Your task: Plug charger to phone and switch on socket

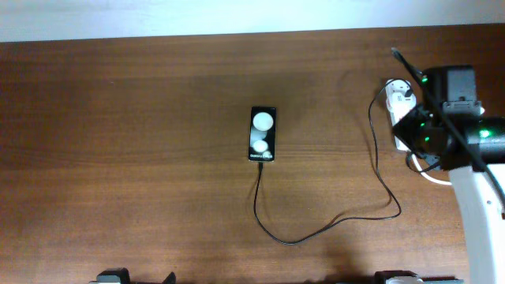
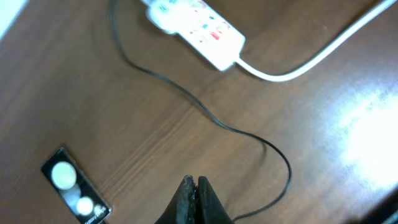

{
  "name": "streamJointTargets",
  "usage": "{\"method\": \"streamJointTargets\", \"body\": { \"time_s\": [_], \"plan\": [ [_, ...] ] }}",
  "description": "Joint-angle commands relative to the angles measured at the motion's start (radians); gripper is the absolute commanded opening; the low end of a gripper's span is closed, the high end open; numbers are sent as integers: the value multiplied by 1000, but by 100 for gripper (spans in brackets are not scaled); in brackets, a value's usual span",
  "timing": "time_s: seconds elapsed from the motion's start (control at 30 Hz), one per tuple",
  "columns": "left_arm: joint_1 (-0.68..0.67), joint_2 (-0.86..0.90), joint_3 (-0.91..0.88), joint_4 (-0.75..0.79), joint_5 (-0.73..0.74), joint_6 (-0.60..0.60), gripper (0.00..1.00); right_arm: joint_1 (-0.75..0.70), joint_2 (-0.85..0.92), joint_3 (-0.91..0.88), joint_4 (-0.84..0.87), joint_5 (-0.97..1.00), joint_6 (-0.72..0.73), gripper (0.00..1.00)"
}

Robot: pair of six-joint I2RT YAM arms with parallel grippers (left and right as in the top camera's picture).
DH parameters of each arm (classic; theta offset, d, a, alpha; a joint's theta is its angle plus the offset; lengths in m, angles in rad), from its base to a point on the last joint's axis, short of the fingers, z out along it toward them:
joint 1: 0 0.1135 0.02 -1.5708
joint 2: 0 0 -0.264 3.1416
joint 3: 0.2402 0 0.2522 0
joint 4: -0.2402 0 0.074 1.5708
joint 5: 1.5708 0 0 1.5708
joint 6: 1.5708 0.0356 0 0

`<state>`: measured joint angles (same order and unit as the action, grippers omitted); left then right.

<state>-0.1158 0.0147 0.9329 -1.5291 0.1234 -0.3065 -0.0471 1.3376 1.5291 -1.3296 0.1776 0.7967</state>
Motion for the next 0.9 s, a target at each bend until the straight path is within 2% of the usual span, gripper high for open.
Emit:
{"method": "streamJointTargets", "body": {
  "time_s": [0.0, 0.17, 0.27, 0.3, 0.37, 0.47, 0.57, 0.63, 0.7, 0.77, 0.87],
  "plan": [
    [-3, -8, -1, 2, 3, -3, 99, -132, 73, 23, -3, -99, -87, 4],
    [-2, -8, -1, 2, 11, -3, 99, -227, 122, 23, -9, -91, -156, 4],
    [-2, -8, -6, 138, -53, -6, 99, -229, 122, 23, -10, -91, -158, 4],
    [-2, -8, -39, 302, -74, -6, 99, -229, 122, 23, -10, -91, -158, 4],
    [-2, -8, -116, 494, -130, -6, 99, -228, 122, 23, -13, -92, -158, 4],
    [-2, -8, -377, 840, -308, -5, 99, -229, 122, 23, -18, -92, -213, 4],
    [-2, -8, -607, 1123, -303, 66, 99, -229, 122, 23, -21, -92, -267, 4],
    [-2, -8, -753, 1275, -303, 70, 99, -229, 122, 23, -27, -91, -270, 4],
    [-2, -8, -840, 1319, -277, 94, 99, -229, 122, 23, -27, -91, -269, 4],
    [-2, -4, -869, 1327, -167, 245, 99, -229, 122, 23, -27, -91, -269, 4],
    [-2, -3, -870, 1321, -164, 259, 99, -228, 122, 22, -27, -91, -269, 4]
  ]
}}
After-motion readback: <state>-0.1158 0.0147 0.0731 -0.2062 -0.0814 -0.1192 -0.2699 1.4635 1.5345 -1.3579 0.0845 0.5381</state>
